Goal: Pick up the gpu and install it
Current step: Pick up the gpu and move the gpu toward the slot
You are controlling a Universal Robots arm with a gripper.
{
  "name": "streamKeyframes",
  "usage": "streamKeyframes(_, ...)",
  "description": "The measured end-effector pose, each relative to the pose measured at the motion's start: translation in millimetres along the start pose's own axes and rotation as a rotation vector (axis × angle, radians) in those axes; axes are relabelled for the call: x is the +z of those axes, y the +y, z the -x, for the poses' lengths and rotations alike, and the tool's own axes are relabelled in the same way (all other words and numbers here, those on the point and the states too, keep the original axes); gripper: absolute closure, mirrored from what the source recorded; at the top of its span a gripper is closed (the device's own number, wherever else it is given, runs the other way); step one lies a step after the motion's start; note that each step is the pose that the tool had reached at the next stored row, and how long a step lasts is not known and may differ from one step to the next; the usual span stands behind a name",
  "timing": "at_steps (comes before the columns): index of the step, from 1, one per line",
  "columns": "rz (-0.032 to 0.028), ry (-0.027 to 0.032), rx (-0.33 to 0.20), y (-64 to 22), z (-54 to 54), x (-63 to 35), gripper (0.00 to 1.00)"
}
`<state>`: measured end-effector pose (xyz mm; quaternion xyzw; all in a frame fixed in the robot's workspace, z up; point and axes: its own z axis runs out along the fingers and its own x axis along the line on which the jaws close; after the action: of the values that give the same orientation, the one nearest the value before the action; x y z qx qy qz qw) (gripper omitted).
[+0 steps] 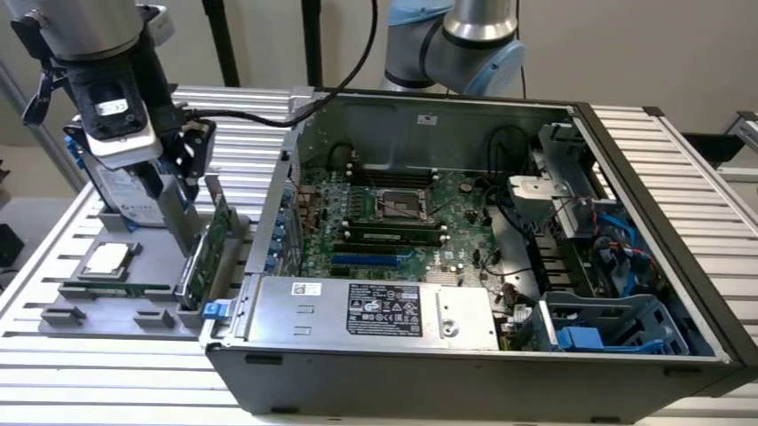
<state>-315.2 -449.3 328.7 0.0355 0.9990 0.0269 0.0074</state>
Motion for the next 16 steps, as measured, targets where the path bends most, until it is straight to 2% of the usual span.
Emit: streamKeyframes(16,0.0000,0.0000,0.000,-1.4,2.1,29.0,0.00)
